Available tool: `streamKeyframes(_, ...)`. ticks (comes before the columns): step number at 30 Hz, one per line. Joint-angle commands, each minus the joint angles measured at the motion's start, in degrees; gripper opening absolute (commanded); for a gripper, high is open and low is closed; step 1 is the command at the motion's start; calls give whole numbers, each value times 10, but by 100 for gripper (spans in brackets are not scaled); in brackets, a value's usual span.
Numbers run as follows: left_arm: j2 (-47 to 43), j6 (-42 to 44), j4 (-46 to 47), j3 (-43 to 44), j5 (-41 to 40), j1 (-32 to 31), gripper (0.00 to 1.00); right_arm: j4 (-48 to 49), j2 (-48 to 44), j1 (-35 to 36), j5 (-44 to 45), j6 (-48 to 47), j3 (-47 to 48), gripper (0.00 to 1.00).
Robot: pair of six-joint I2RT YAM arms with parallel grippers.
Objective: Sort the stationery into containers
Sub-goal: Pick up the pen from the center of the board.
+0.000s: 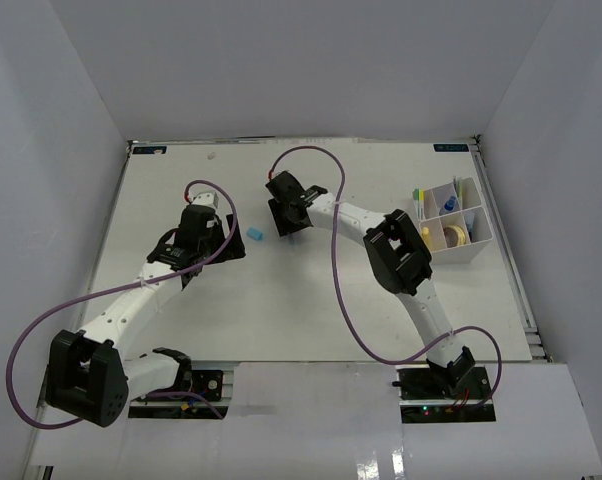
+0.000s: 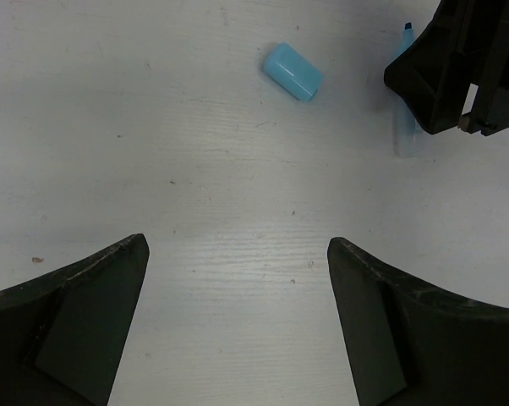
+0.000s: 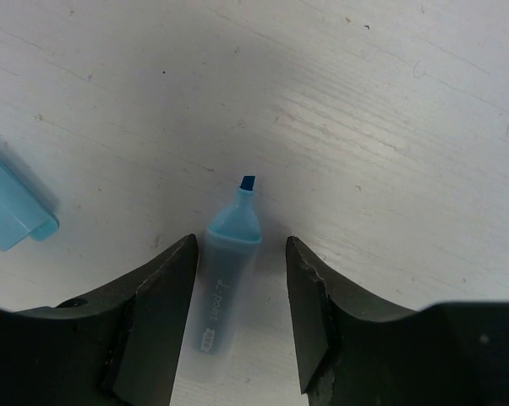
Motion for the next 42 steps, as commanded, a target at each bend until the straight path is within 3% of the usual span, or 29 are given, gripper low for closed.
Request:
streamKeyframes(1,-11,1,7,-5,8,2,98,18,8,2,12,9,-13,52)
streamKeyframes(4,-9,1,9,-5,12,2,98,24,3,2,9,10,-23,45)
streamKeyframes(7,-11,0,14,-5,25,2,98,31,-13,3,8,10,-38,32)
streamKeyframes(13,-29,5,48,-18,103,2,98,89,-92,2,-28,3,-118,18)
streamKeyframes(21,-107,-41,168,-63,238,2,98,277,-297,3,-67,-14,-309,15)
streamKeyframes(27,-132,-100,279,-94,293,-6,98,427,-431,6,-102,10,-418,9)
streamKeyframes(30,-136,-96,321,-99,283,-25,98,470,-472,13,-107,26,-460,9)
streamKeyframes(33,-142,-87,354,-99,217,-83,98,540,-512,25,-99,33,-504,9)
streamKeyframes(38,-131,-70,401,-92,140,-157,94,590,-540,42,-81,31,-534,8)
streamKeyframes(42,-106,-62,407,-81,101,-180,89,618,-554,47,-80,39,-554,8)
